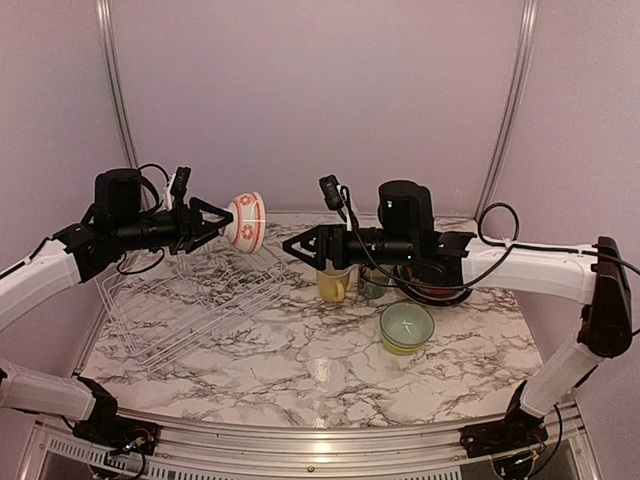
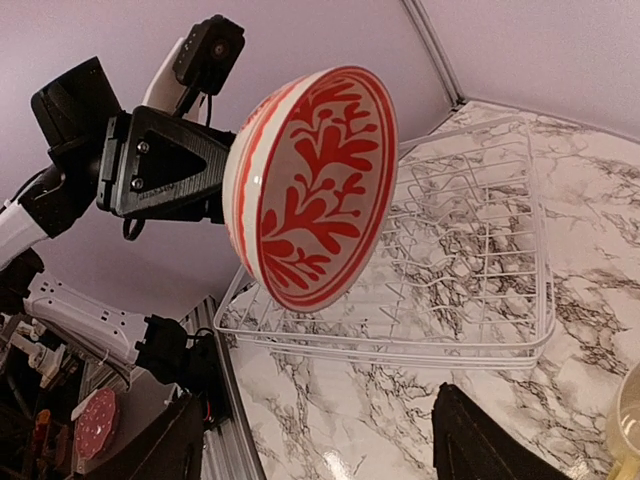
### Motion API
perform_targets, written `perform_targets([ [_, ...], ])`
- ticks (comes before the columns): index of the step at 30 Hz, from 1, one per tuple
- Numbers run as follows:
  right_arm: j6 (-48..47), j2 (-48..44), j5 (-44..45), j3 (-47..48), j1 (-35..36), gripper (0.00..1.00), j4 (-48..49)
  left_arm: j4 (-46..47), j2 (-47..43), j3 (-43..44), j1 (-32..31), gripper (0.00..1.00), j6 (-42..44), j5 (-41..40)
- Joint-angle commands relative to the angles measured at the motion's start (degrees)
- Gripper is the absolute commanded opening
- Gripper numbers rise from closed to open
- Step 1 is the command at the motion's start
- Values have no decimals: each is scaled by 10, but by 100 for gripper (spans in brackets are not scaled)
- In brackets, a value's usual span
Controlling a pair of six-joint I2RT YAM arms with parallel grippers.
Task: Unload the mixed dishes from the dish rack
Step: Pass from the left arm to the right
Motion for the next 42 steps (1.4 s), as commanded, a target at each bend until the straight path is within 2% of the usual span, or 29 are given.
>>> perform_targets([
  [1,52,33,-76,42,-1,75,87,143,16,-9,-34,24,-38,31],
  [8,104,65,-100,41,-1,75,163,191,39,-27,-73,23,-58,33],
  [12,115,67,-101,34,-1,70,191,210,54,-35,-88,23,-69,35],
  [20,161,62,-120,6,-16,52,260,274,72,-51,-100,23,-95,48],
  [25,205,72,-148,-9,-21,37,326,323,79,-65,-101,23,-121,54],
  [32,209,71,-158,-9,-21,20,327,330,85,-67,-102,23,-125,54],
  [37,211,73,-161,-12,-22,13,331,327,86,-63,-103,23,-117,54],
  [39,213,74,-165,-13,-21,8,337,317,85,-60,-103,23,-110,51],
  [42,212,73,-167,-12,-21,0,339,301,85,-56,-103,28,-100,48],
])
